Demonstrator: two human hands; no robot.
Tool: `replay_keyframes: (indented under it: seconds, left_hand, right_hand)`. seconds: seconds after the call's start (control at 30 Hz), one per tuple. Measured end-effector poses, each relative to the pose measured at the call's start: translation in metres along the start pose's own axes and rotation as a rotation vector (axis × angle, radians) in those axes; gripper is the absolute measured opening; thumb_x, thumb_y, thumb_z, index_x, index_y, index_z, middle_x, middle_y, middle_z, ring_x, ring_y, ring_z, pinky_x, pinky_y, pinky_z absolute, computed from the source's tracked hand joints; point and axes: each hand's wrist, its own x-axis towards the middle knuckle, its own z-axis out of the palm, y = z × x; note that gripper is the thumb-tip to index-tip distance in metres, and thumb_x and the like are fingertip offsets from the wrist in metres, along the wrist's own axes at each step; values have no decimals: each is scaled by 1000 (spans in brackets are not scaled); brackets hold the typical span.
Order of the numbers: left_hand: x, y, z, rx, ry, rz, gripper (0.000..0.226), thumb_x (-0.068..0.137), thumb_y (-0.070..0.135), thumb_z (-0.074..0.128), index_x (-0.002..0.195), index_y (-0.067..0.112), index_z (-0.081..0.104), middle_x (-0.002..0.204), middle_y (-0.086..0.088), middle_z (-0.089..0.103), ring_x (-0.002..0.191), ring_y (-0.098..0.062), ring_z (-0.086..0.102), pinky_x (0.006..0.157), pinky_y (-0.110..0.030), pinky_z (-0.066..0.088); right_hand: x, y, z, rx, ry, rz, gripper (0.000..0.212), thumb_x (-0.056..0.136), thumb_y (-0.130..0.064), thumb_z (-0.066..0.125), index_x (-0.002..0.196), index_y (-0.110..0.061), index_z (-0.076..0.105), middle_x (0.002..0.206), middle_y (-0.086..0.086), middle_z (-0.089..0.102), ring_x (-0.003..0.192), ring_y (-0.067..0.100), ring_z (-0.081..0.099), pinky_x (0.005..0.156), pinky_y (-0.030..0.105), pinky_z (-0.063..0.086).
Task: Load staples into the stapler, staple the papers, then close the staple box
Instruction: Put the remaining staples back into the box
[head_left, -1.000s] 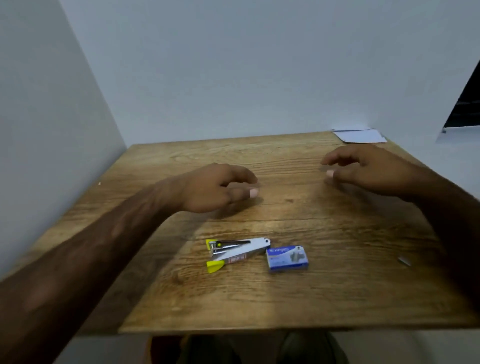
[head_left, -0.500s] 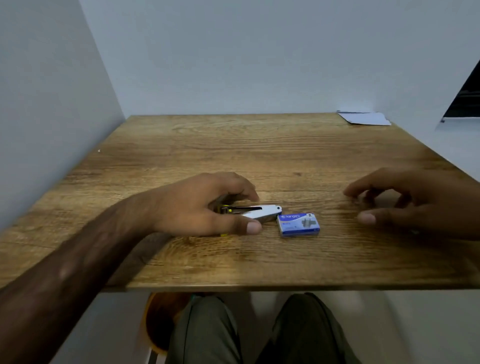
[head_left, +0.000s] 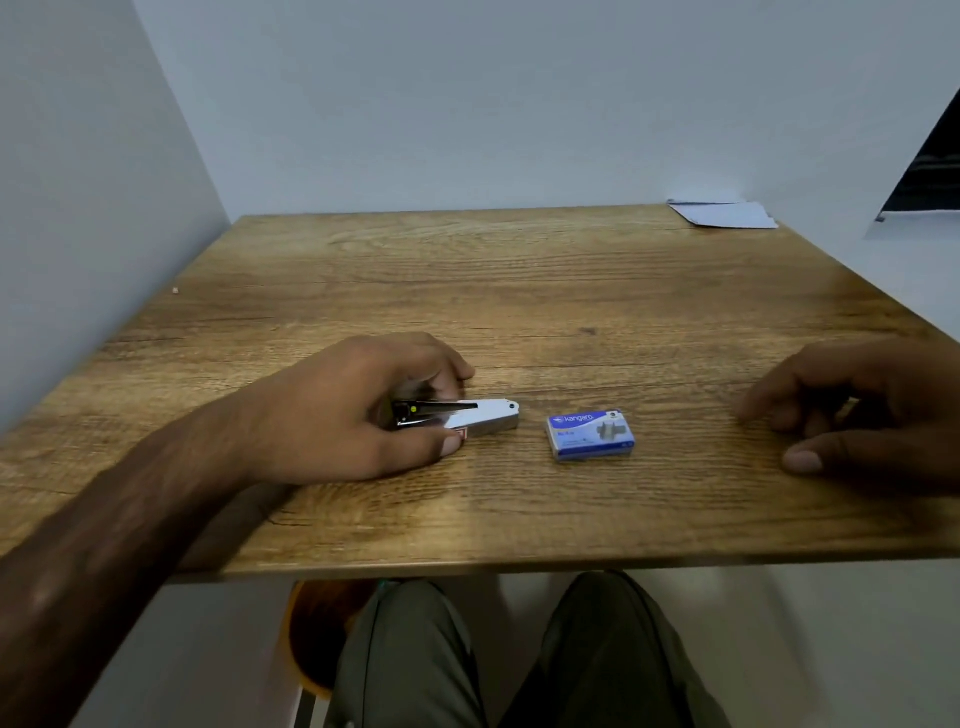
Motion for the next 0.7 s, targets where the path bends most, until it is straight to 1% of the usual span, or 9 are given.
replay_keyframes:
  seconds: [0.07,0.17,0.23,0.3,0.4,0.53,0.57,0.63,0.7]
  left_hand:
    - [-3,0,-4,6,-8,-10,22,85,35,80,102,25,71,130,14,66,125,0,60,102,-42,53]
    - [-3,7,-6,43,-9,-20,39,83,54,75,114,33,67,127,16,68,117,-6,65,97,-43,55]
    - [2,16,-4,76,25,6,51,81,61,68,125,34,64,127,18,67,116,-3,64,97,-40,55]
    - [10,29,0,117,25,45,56,82,65,64,128,33,63,129,20,65,117,-1,62,98,-38,54]
    - [27,44,11,200,-19,87,56,84,68,60,122,28,67,126,14,66,114,-7,63,97,-39,53]
    - [40,51,23,258,-31,108,42,86,62,67,112,29,71,121,13,67,111,-9,61,98,-40,49]
    - [41,52,24,253,-24,109,40,86,60,68,111,29,71,121,13,68,111,-9,61,98,-41,49]
    - [43,54,25,250,-8,113,37,87,57,69,110,28,71,119,13,68,111,-10,61,98,-39,48]
    - [45,57,26,267,-1,107,37,87,58,68,109,29,71,118,13,67,110,-9,60,97,-36,47]
  right_hand:
    - [2,-3,1,-6,10,-28,48,66,-73,68,111,-56,68,99,-20,72,87,4,72,66,21,60]
    - [9,-6,3,-41,21,-67,47,63,-68,66,109,-58,68,98,-23,73,87,1,71,65,24,62]
    - [14,-10,5,-55,35,-104,41,65,-62,69,106,-59,67,97,-24,73,88,-1,70,67,27,61]
    - [19,-15,9,-49,62,-134,36,70,-48,75,103,-59,67,96,-25,72,90,-2,69,68,26,59]
    - [26,-24,15,-40,92,-168,36,71,-40,74,101,-59,68,97,-27,71,91,-4,67,68,24,54]
    - [34,-34,24,-22,126,-211,40,76,-28,80,101,-56,67,95,-27,71,90,-3,66,69,21,51]
    - [35,-37,26,-21,130,-218,39,76,-29,80,102,-55,67,96,-28,70,90,-3,66,68,20,50]
    - [37,-41,29,-16,129,-230,36,74,-41,76,105,-56,65,99,-28,68,90,-3,66,65,19,50]
    - [39,-46,33,13,118,-237,39,70,-51,73,108,-56,63,100,-27,68,89,-1,66,63,19,53]
